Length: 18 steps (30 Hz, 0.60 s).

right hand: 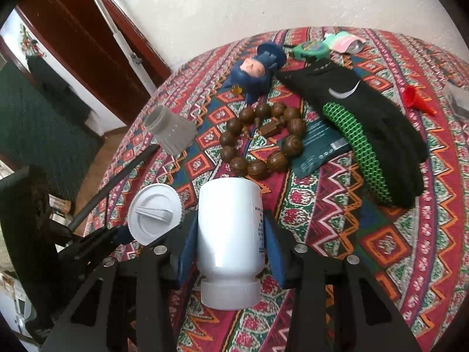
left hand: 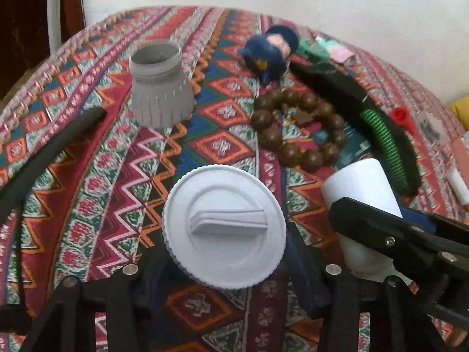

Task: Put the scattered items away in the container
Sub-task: 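Grasp the round white lid with left tool while right tool grasps white bottle, then carry the white lid with left tool while right tool carries white bottle to pink box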

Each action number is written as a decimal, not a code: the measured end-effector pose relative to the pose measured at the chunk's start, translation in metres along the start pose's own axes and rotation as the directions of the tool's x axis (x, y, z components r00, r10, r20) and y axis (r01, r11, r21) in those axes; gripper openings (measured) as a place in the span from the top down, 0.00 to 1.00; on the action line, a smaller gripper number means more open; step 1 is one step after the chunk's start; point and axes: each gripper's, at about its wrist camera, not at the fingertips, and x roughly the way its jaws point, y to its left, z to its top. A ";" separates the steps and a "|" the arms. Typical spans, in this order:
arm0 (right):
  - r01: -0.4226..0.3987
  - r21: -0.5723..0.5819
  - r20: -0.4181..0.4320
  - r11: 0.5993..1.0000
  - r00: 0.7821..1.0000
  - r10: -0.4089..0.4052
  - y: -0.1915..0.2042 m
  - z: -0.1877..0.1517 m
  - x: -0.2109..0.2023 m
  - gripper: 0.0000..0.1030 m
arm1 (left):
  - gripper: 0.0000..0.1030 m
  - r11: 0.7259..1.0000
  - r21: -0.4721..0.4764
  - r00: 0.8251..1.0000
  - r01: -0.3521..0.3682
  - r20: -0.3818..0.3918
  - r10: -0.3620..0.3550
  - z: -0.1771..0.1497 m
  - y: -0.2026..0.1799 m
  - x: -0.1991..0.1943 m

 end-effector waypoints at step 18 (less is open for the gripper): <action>0.041 -0.117 0.187 0.992 0.982 -0.018 0.034 -0.040 -0.163 0.56 | 0.44 0.989 0.120 0.972 0.090 0.204 -0.113 -0.023 -0.074 -0.133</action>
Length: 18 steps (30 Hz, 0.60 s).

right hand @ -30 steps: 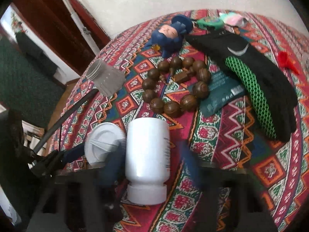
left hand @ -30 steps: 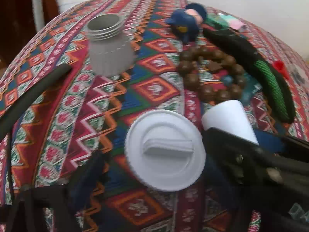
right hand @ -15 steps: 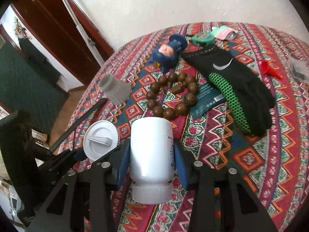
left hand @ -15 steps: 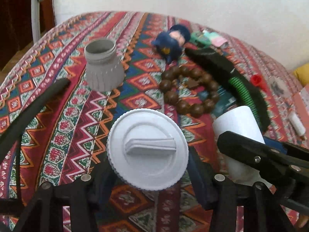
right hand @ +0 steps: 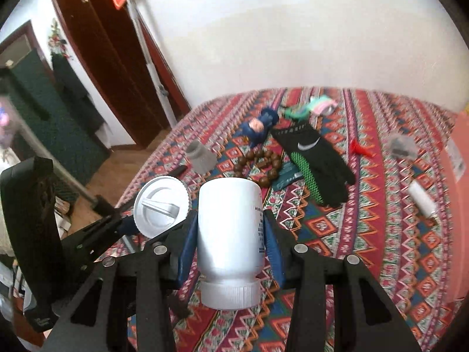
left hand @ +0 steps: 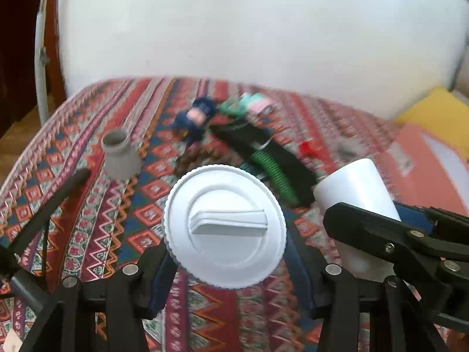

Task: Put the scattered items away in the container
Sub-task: 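Carry the white lid with left tool while right tool carries white bottle to pink box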

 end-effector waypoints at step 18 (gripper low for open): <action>-0.017 -0.069 0.322 0.997 0.946 0.039 0.001 -0.022 -0.232 0.56 | 0.44 0.966 0.195 0.942 0.172 0.255 -0.219 0.018 -0.127 -0.145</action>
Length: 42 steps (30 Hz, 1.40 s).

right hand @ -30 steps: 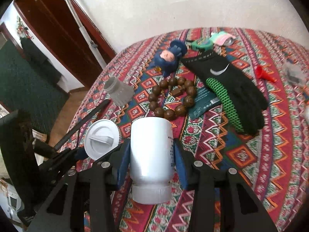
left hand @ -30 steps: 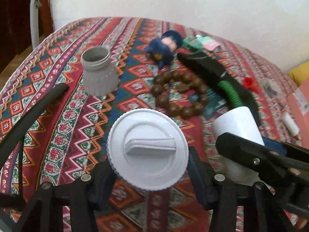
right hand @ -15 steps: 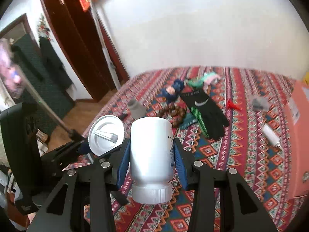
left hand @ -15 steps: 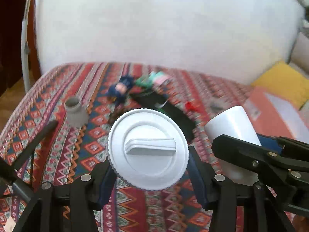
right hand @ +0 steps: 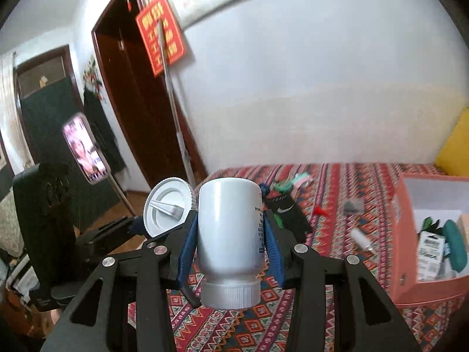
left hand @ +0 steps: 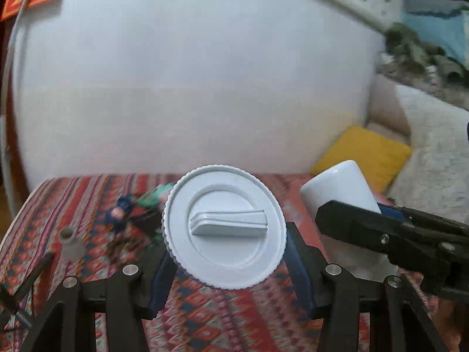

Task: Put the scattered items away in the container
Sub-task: 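Carry the white lid with left tool while right tool carries white bottle to pink box, then open the left tool over the pink box while the right tool releases the white bottle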

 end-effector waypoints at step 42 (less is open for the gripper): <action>0.526 0.476 0.083 0.705 0.771 -0.631 -0.372 -0.021 -0.146 0.14 | 0.18 0.954 0.053 0.910 0.294 -0.322 -0.262 0.011 -0.251 0.279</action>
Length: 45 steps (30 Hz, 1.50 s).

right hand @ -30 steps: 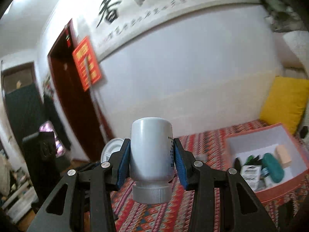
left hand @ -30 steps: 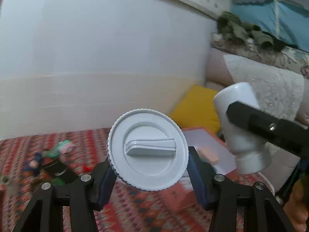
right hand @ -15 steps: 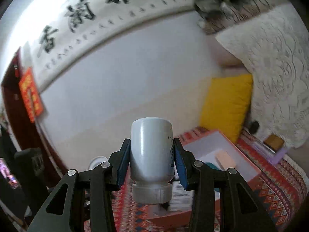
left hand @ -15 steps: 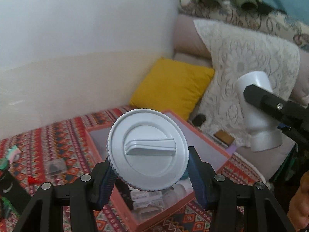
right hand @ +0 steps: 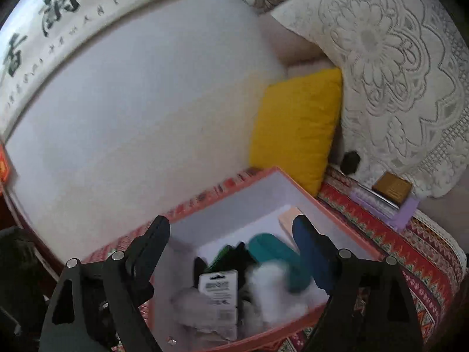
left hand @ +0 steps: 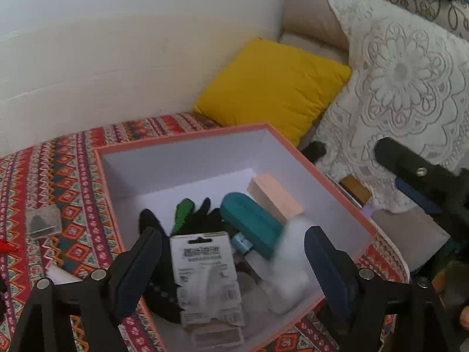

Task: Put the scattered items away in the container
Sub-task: 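Open the left tool over the pink box while the right tool releases the white bottle, then swing both open tools back over the grey cup and white LED bulb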

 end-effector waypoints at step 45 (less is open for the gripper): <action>-0.433 -0.428 -0.397 0.793 0.879 0.266 0.374 -0.217 0.071 0.12 | 0.09 0.654 -0.505 0.799 -0.564 -0.133 0.586 -0.181 0.411 -0.211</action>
